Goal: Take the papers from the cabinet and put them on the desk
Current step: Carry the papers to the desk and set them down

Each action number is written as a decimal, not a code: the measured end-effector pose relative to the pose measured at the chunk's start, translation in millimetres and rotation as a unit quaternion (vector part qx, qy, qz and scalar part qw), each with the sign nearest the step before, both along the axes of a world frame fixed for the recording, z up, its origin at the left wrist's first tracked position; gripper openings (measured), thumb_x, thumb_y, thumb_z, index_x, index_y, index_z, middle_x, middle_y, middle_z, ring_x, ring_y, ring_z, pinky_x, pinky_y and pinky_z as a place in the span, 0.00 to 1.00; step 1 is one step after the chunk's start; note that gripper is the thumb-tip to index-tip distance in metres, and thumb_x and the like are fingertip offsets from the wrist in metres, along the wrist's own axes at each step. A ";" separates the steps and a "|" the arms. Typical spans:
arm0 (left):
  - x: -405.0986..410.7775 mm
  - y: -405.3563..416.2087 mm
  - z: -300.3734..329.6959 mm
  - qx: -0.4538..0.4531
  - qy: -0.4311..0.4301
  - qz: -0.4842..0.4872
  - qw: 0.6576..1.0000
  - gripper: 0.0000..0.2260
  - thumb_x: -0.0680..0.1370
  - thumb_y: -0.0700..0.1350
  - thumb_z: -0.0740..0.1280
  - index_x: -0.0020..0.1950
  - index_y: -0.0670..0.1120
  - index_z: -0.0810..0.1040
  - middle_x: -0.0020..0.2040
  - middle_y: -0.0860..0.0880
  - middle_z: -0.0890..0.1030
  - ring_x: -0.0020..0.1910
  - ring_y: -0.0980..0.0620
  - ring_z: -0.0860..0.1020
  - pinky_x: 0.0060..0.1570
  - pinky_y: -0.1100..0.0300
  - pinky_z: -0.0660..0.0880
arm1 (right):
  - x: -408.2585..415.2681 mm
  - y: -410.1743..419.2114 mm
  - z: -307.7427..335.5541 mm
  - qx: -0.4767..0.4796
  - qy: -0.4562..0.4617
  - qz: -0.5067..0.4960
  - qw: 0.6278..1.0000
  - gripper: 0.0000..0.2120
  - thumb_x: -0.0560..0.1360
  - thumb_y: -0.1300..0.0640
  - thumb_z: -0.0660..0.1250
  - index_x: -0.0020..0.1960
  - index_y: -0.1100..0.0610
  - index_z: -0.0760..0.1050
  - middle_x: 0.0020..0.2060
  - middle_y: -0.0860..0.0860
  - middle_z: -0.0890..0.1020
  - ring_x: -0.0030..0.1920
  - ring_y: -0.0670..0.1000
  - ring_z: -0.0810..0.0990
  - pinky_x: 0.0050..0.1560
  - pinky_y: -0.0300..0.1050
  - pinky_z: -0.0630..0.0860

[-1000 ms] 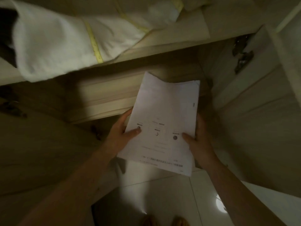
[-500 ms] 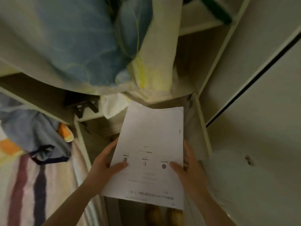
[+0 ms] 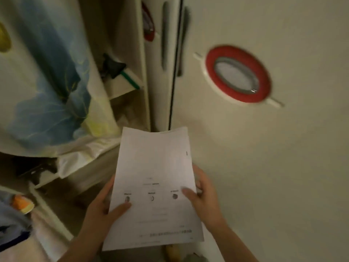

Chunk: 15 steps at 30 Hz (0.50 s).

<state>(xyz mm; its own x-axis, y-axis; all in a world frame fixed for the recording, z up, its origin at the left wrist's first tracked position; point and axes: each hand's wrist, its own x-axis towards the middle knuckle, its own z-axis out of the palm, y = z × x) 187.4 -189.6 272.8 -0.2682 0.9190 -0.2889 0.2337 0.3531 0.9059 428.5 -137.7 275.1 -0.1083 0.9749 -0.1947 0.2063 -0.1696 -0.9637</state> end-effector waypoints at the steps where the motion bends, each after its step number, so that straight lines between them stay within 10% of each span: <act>1: 12.7 -5.3 4.0 0.005 -0.012 -0.026 1.000 0.31 0.70 0.39 0.73 0.66 0.62 0.67 0.46 0.61 0.82 0.40 0.55 0.83 0.38 0.62 0.78 | 14.6 -16.7 8.1 0.006 0.002 -0.031 1.000 0.27 0.73 0.67 0.67 0.66 0.45 0.67 0.49 0.32 0.83 0.48 0.39 0.83 0.40 0.31 0.78; 5: 65.5 -38.4 9.8 0.034 -0.008 -0.169 0.985 0.30 0.70 0.38 0.72 0.60 0.67 0.65 0.44 0.76 0.79 0.46 0.70 0.78 0.41 0.72 0.72 | 71.4 -99.0 16.1 -0.008 -0.008 -0.161 0.987 0.28 0.72 0.69 0.69 0.65 0.46 0.68 0.52 0.51 0.84 0.50 0.46 0.83 0.43 0.32 0.78; 9: 120.1 -62.5 31.0 0.002 0.035 -0.308 0.951 0.39 0.60 0.59 0.76 0.66 0.56 0.59 0.66 0.52 0.71 0.66 0.48 0.71 0.66 0.53 0.65 | 120.3 -188.6 19.2 -0.028 -0.024 -0.258 0.965 0.28 0.71 0.68 0.70 0.66 0.51 0.68 0.45 0.49 0.87 0.44 0.44 0.85 0.37 0.33 0.78; 12: 163.9 -92.6 46.6 -0.028 -0.010 -0.363 0.931 0.35 0.66 0.49 0.72 0.69 0.43 0.63 0.68 0.44 0.70 0.65 0.44 0.69 0.68 0.49 0.62 | 150.3 -248.3 20.9 -0.034 -0.024 -0.321 0.946 0.28 0.70 0.66 0.71 0.65 0.47 0.69 0.42 0.51 0.86 0.37 0.43 0.84 0.37 0.36 0.78; 15: 212.0 -144.1 52.4 0.048 -0.002 -0.369 0.928 0.28 0.68 0.36 0.73 0.64 0.53 0.70 0.55 0.70 0.77 0.51 0.64 0.77 0.58 0.59 0.68 | 185.4 -305.0 25.4 -0.038 -0.011 -0.380 0.924 0.28 0.66 0.58 0.70 0.62 0.39 0.69 0.44 0.53 0.86 0.43 0.50 0.85 0.45 0.51 0.82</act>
